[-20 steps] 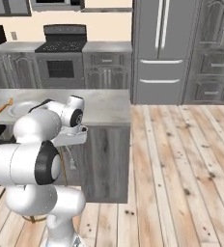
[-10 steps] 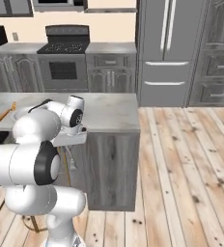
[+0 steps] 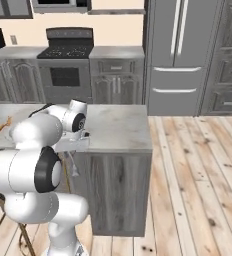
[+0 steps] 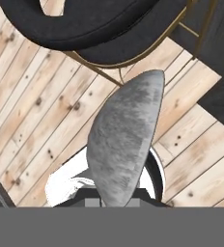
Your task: Take the fork and place it on the left side of the plate. Then take the spoon and place it on the right side of the plate. Make sure they're directly next to the plate.
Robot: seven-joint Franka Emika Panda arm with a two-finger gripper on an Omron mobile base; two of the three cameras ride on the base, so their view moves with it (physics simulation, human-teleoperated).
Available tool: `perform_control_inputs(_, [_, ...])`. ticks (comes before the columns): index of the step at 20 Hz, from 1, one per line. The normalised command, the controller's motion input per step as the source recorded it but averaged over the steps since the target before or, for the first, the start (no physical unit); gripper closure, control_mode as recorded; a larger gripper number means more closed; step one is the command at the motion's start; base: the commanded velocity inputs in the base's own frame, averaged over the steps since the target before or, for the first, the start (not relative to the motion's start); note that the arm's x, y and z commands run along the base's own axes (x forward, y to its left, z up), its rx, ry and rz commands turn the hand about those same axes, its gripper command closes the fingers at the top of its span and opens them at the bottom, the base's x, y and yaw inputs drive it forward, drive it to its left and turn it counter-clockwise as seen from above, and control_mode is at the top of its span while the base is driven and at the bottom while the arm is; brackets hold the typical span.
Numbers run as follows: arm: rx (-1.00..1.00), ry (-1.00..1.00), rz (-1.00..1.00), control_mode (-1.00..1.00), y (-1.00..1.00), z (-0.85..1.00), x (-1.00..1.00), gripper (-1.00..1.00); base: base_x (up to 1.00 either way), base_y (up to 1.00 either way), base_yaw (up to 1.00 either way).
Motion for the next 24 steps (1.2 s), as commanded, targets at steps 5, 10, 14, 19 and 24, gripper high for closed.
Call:
perform_control_inputs(5, [0.00, 0.00, 0.00, 1.00, 0.00, 0.00, 0.00, 1.00, 0.53, 0.45, 0.00])
perform_control_inputs(10, [0.00, 0.00, 0.00, 1.00, 0.00, 0.00, 0.00, 1.00, 0.55, 0.41, 0.00])
perform_control_inputs(14, [0.00, 0.00, 0.00, 1.00, 0.00, 0.00, 0.00, 1.00, 0.57, 0.40, 0.00])
perform_control_inputs(19, [0.00, 0.00, 0.00, 1.00, 0.00, 0.00, 0.00, 1.00, 0.49, 0.29, 0.00])
perform_control_inputs(24, [0.00, 0.00, 0.00, 1.00, 0.00, 0.00, 0.00, 1.00, 0.16, 0.11, 0.02])
